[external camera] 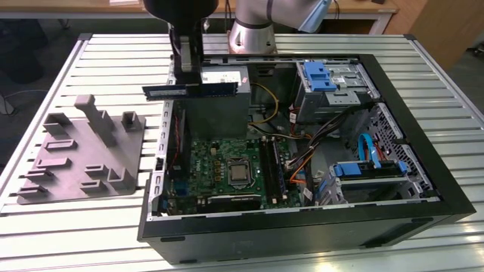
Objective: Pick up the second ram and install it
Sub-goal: 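Pick up the second ram and move it above second insertion slot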
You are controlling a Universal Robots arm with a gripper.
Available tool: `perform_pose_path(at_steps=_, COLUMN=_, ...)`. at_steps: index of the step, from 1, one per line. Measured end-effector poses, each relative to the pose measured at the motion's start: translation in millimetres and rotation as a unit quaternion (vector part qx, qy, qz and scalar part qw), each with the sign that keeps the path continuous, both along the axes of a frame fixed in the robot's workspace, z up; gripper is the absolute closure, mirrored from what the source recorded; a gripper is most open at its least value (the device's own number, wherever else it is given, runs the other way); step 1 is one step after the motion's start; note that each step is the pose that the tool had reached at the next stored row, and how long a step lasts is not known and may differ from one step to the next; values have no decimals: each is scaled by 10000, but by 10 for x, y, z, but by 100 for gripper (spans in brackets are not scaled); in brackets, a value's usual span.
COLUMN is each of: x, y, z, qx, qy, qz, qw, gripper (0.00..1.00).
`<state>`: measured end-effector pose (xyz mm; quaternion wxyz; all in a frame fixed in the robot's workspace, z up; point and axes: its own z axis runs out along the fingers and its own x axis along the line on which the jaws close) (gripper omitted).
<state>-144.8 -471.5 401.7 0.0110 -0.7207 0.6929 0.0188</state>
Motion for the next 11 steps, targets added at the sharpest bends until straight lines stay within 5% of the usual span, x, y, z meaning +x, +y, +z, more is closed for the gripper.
perform_pose_path(at_steps=11, x=218, y=0, z=-14, qx=0, qy=3, qz=0, qw=10000, gripper=86)
